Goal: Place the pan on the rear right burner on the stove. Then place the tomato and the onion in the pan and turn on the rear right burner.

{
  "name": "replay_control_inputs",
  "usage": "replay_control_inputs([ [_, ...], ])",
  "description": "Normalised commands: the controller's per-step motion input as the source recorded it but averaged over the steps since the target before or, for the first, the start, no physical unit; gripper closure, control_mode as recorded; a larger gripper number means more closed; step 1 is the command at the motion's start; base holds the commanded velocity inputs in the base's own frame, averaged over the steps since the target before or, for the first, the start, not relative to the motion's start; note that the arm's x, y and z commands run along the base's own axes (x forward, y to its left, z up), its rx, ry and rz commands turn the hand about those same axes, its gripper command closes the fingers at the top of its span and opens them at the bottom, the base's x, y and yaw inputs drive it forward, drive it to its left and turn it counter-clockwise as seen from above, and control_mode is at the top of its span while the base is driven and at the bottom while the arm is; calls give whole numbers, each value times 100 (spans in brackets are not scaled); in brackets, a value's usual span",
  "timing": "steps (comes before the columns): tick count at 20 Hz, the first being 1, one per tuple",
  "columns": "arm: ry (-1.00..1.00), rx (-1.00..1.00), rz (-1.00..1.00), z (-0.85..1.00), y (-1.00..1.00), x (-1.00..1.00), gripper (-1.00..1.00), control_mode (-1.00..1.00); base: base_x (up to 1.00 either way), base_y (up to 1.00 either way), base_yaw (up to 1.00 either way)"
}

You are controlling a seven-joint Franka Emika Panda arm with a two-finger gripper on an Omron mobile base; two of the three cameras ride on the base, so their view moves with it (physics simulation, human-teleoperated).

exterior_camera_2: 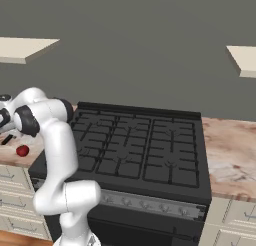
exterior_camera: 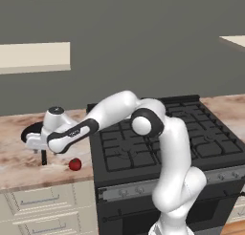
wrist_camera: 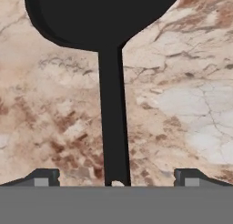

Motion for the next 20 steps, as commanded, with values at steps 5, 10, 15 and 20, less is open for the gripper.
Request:
replay_control_inputs([
  [5, 4, 0, 0, -9, 19, 0, -100, -100, 0, 0, 0],
  [10, 1, 0, 0, -10, 8, 2, -100, -100, 0, 0, 0],
  [15, 0, 0, 0, -13, 1, 7, -100, -100, 0, 0, 0],
  [20, 0, 0, 0, -4, 0, 4, -100, -100, 0, 0, 0],
])
